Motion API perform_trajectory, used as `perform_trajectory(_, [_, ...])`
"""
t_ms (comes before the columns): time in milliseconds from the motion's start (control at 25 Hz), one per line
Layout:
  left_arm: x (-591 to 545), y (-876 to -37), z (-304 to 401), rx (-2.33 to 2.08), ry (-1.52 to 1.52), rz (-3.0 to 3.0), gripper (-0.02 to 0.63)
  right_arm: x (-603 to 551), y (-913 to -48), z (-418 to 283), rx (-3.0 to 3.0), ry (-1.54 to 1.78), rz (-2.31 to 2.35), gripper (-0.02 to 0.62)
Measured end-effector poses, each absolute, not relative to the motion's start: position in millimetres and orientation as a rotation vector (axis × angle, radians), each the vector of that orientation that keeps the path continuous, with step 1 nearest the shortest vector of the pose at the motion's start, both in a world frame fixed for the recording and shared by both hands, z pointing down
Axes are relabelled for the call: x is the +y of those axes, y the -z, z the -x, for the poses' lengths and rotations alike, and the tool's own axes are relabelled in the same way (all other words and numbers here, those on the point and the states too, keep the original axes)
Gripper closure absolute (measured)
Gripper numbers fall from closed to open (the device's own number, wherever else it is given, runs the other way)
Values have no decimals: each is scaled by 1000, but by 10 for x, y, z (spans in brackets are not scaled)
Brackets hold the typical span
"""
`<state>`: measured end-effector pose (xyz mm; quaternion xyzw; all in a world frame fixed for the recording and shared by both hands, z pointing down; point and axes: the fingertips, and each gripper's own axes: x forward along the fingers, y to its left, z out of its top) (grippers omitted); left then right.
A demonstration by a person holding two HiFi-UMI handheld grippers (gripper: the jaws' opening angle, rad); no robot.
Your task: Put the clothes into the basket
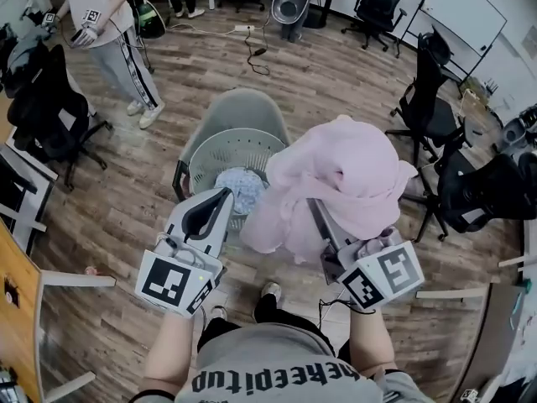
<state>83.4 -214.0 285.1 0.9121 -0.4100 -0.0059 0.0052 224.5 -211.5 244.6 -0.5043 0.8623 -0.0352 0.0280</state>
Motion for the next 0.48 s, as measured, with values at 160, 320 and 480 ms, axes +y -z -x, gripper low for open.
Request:
perform_trajectory(160, [-2202, -2865, -834, -1353, 16, -2821, 592, -2255, -2330, -2284, 2687, 83, 1493, 357])
perform_trajectory(320, [-2239, -2871, -842, -1417, 10, -2788, 591, -2384, -2207, -2323, 2702, 55, 1432, 357])
perform_trajectory(480, [-2259, -2884, -908, -1462, 4, -2763, 592, -2485, -2059, -2386, 2713, 12, 1380, 357])
